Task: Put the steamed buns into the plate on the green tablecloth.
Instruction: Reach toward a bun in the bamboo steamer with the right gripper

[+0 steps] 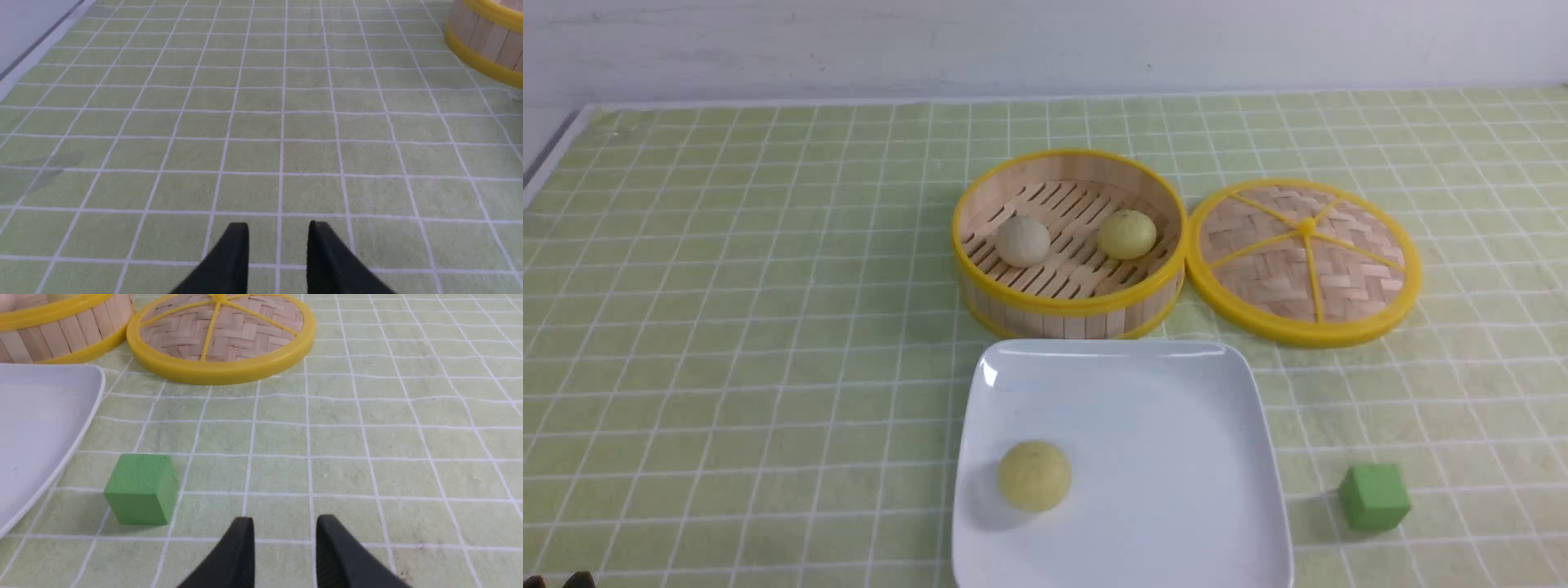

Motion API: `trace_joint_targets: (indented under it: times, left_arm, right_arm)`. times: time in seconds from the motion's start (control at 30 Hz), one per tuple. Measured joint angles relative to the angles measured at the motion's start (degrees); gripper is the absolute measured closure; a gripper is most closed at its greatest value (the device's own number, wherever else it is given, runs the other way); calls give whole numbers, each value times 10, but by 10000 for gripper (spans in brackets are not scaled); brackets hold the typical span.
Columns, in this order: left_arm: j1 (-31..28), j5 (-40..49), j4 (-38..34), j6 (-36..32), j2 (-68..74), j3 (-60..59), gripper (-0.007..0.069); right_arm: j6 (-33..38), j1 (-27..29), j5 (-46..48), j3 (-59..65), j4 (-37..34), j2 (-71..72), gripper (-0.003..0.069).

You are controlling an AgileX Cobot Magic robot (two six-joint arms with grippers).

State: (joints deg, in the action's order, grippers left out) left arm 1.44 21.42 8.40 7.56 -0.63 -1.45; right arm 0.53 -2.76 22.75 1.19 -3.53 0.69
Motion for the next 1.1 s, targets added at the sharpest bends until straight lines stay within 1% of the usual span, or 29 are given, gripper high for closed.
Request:
trace_joint_targets:
  times: [1.0,1.1]
  left_arm:
    - [0,0,0,0,0,0,384]
    - [0,-1,-2,1,0,0,384]
  right_arm:
    - [0,0,0,0,0,0,420]
    - [6,0,-2,0,10,0,420]
